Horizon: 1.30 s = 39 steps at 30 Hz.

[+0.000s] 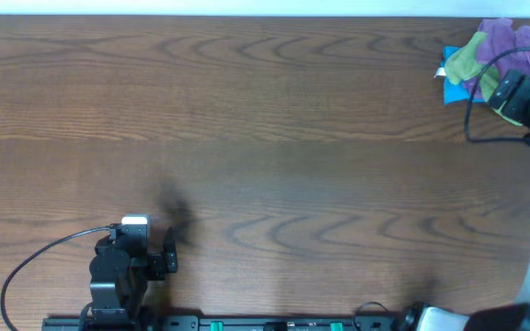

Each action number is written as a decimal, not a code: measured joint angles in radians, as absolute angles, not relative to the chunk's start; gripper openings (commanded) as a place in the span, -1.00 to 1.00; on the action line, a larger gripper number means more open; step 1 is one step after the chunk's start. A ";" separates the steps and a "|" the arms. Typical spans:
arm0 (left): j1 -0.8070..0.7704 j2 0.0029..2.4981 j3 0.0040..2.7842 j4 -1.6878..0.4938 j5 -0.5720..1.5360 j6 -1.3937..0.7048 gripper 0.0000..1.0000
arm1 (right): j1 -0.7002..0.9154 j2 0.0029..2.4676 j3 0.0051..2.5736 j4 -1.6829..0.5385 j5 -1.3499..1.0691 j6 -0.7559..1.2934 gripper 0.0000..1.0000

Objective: Fold the cloth
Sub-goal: 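Reach the right gripper toward the purple cloth on the pile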

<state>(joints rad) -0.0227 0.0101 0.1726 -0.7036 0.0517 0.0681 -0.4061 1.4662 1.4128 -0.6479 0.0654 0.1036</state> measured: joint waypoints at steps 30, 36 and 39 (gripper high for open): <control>-0.023 0.010 0.173 -0.703 0.052 0.068 0.91 | -0.439 1.823 1.750 -0.591 0.041 0.104 0.99; -0.023 0.010 0.172 -0.704 0.052 0.068 0.91 | -0.440 1.988 1.946 -0.585 0.042 0.104 0.99; -0.023 0.010 0.173 -0.703 0.052 0.068 0.91 | -0.441 2.074 2.019 -0.579 0.044 0.106 0.98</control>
<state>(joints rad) -0.0227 0.0101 0.1726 -0.7033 0.0517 0.0681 -0.4412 2.0735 2.0193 -0.5793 0.0441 0.1059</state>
